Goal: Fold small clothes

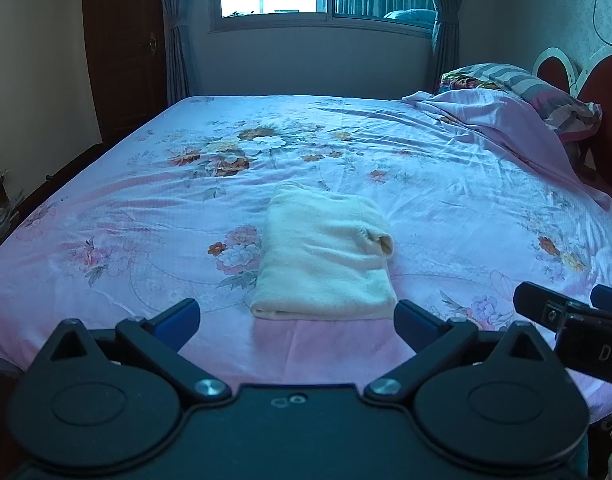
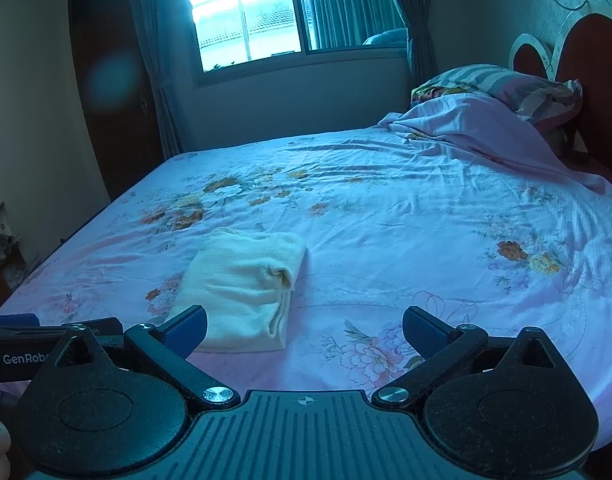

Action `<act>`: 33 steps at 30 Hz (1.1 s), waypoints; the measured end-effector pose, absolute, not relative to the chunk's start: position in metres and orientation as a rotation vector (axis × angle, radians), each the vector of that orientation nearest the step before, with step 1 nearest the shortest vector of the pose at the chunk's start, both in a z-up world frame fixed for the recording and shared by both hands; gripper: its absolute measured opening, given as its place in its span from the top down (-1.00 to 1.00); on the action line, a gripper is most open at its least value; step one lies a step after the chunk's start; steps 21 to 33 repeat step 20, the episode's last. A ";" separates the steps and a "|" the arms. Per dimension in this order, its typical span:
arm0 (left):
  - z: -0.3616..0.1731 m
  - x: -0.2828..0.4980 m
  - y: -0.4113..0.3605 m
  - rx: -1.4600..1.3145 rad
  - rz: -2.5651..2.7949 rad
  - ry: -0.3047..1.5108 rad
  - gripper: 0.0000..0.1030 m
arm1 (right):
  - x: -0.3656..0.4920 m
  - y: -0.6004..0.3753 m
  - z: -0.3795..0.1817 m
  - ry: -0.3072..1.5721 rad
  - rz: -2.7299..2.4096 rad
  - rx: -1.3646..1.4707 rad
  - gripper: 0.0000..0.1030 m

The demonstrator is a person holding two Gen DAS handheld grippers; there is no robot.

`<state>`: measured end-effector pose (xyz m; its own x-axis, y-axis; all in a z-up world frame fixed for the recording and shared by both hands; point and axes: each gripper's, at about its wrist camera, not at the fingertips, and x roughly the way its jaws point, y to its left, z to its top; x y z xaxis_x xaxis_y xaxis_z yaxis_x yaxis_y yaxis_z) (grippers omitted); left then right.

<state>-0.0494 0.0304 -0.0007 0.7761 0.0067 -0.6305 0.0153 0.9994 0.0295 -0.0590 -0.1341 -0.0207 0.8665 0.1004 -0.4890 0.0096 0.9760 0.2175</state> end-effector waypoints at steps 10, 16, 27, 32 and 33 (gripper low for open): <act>-0.007 -0.043 0.030 0.033 -0.023 0.691 -0.97 | -0.057 -0.133 -0.027 0.529 0.041 0.226 -0.99; -0.010 -0.038 0.028 0.036 -0.052 0.663 -0.96 | -0.052 -0.134 -0.033 0.544 0.036 0.243 -0.99; -0.010 -0.021 0.031 0.001 -0.066 0.689 -0.97 | -0.045 -0.136 -0.038 0.555 0.033 0.252 -0.99; -0.010 -0.021 0.031 0.001 -0.066 0.689 -0.97 | -0.045 -0.136 -0.038 0.555 0.033 0.252 -0.99; -0.010 -0.021 0.031 0.001 -0.066 0.689 -0.97 | -0.045 -0.136 -0.038 0.555 0.033 0.252 -0.99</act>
